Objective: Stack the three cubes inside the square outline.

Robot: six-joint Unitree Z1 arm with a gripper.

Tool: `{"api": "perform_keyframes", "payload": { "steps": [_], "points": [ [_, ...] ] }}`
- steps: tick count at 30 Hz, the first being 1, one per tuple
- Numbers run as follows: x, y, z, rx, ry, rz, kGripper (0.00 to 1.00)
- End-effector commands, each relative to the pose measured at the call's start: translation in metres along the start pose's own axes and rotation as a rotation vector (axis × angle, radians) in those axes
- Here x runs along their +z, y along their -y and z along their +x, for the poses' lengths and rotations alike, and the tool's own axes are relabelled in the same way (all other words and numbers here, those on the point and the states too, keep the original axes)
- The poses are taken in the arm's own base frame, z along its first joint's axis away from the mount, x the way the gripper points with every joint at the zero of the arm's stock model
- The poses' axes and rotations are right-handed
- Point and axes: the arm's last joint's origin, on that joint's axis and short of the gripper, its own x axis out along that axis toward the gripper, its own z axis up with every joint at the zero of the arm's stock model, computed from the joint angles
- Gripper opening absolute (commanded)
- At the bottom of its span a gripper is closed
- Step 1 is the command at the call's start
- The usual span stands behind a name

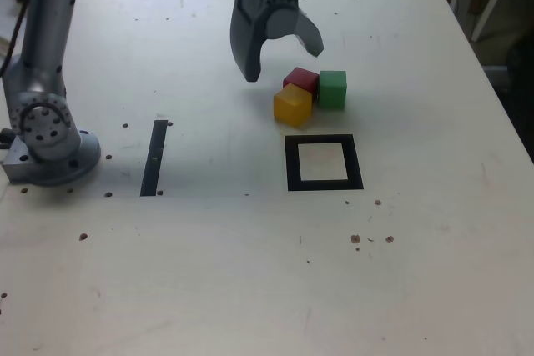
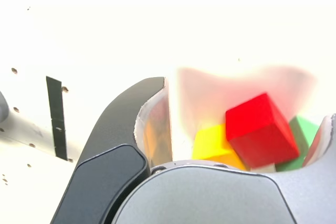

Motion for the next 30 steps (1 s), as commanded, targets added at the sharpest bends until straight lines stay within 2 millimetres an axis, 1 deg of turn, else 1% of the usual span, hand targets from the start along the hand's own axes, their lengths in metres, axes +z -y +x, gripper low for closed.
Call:
{"api": "perform_keyframes", "payload": {
  "steps": [1, 6, 13, 23, 30],
  "points": [
    [0.005, -0.005, 0.005, -0.007, -0.013, -0.015, 0.97],
    [0.016, -0.013, 0.013, -0.018, -0.034, -0.033, 0.97],
    [0.026, -0.016, 0.018, -0.032, -0.055, -0.039, 0.93],
    [0.032, -0.015, 0.024, -0.048, -0.071, -0.037, 0.91],
    [0.033, -0.009, 0.025, -0.059, -0.074, -0.024, 0.89]
  ]
}}
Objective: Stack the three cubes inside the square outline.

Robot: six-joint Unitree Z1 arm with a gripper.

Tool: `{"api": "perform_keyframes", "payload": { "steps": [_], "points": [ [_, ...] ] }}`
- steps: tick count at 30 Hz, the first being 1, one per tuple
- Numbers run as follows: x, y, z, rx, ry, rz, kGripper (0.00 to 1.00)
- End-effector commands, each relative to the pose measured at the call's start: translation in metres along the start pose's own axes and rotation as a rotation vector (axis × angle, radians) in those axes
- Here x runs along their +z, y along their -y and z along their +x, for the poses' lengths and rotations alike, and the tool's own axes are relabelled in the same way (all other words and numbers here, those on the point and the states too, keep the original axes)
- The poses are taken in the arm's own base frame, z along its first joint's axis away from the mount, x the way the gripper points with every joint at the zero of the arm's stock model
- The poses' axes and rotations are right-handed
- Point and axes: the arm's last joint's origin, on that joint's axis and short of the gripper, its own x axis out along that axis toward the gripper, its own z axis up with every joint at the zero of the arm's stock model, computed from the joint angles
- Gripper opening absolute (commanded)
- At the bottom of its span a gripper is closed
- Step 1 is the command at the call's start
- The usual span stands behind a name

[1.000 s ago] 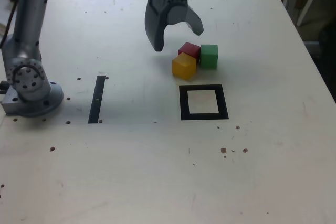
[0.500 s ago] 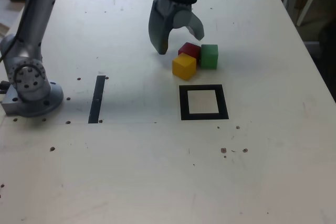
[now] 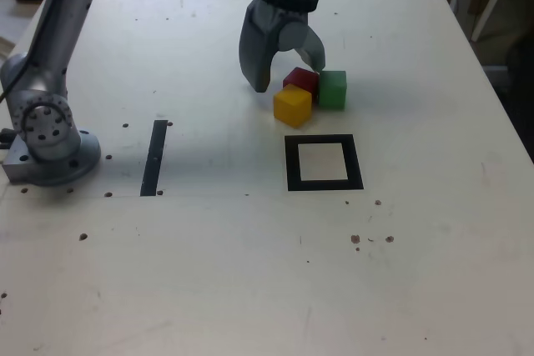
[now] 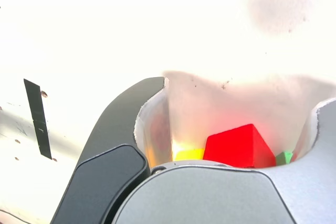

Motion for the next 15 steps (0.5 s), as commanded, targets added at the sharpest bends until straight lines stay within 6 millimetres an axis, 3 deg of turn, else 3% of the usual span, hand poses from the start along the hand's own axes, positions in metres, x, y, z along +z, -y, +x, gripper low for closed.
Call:
{"api": "perform_keyframes", "payload": {
  "steps": [1, 15],
  "points": [
    [0.0024, 0.0034, 0.0011, -0.005, -0.004, 0.009, 0.89],
    [0.0095, 0.0122, 0.0039, -0.016, -0.007, 0.03, 0.74]
  ]
}}
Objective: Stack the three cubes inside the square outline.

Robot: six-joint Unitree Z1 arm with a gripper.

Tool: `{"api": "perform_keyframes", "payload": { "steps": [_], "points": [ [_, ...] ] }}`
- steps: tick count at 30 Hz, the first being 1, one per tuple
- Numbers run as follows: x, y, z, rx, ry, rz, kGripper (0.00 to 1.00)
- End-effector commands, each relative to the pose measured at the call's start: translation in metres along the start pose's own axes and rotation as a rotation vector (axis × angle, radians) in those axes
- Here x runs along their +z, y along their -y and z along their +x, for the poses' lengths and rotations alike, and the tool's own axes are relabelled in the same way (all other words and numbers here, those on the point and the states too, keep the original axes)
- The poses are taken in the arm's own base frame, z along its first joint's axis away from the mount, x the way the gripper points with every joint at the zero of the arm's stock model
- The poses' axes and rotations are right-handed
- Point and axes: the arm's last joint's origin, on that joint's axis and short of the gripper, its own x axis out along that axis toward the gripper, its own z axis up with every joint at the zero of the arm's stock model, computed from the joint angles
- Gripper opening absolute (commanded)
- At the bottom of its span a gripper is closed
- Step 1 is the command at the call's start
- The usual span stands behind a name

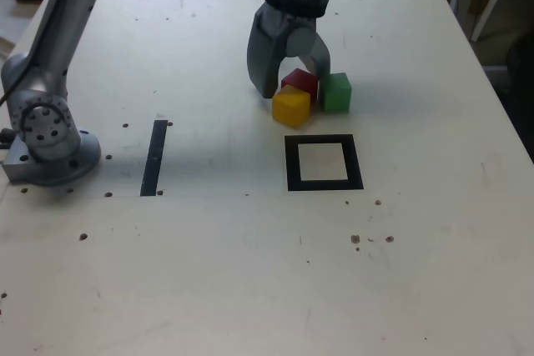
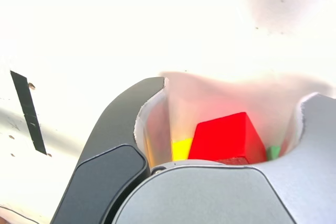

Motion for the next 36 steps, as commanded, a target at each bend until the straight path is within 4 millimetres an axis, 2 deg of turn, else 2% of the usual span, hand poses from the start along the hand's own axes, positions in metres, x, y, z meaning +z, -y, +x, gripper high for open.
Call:
{"api": "perform_keyframes", "payload": {
  "steps": [1, 11, 14, 21, 36],
  "points": [
    [0.002, 0.001, 0.002, -0.003, -0.008, 0.004, 0.72],
    [0.005, 0.002, 0.003, -0.002, -0.008, 0.009, 0.41],
    [0.006, 0.002, 0.003, -0.001, -0.005, 0.012, 0.36],
    [0.004, 0.002, -0.001, 0.005, 0.004, 0.016, 0.34],
    [-0.026, 0.005, -0.04, 0.053, 0.09, 0.052, 0.33]
  ]
}}
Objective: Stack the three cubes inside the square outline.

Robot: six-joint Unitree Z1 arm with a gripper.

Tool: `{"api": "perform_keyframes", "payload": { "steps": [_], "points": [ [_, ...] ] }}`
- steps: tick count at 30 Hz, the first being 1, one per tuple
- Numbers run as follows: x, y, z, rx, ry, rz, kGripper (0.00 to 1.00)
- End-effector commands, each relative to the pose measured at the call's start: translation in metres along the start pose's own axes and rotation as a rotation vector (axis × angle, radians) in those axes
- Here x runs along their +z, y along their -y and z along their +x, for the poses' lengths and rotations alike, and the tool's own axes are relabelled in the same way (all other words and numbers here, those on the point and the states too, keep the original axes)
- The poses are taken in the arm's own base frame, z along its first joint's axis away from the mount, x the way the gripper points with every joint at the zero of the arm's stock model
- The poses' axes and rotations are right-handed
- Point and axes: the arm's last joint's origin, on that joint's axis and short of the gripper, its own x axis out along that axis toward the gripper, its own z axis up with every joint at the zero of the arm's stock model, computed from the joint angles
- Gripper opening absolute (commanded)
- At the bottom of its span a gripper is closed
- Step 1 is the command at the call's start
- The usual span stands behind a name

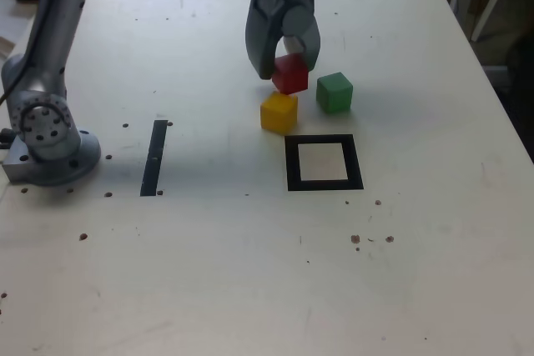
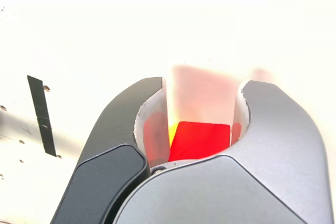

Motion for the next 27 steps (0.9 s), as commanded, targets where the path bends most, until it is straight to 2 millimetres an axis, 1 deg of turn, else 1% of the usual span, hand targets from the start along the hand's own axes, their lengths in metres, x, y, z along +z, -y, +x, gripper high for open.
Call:
{"api": "perform_keyframes", "payload": {
  "steps": [1, 4, 7, 11, 14, 18, 23, 27],
  "points": [
    [-0.005, 0.004, -0.009, 0.007, 0.021, 0.02, 0.33],
    [-0.01, 0.013, -0.02, 0.015, 0.046, 0.067, 0.33],
    [-0.016, 0.029, -0.031, 0.035, 0.067, 0.133, 0.33],
    [-0.022, 0.057, -0.042, 0.066, 0.085, 0.215, 0.33],
    [-0.025, 0.079, -0.047, 0.08, 0.09, 0.276, 0.33],
    [-0.03, 0.105, -0.048, 0.094, 0.094, 0.341, 0.33],
    [-0.031, 0.132, -0.043, 0.116, 0.095, 0.387, 0.33],
    [-0.028, 0.143, -0.034, 0.126, 0.085, 0.398, 0.33]
  ]
}}
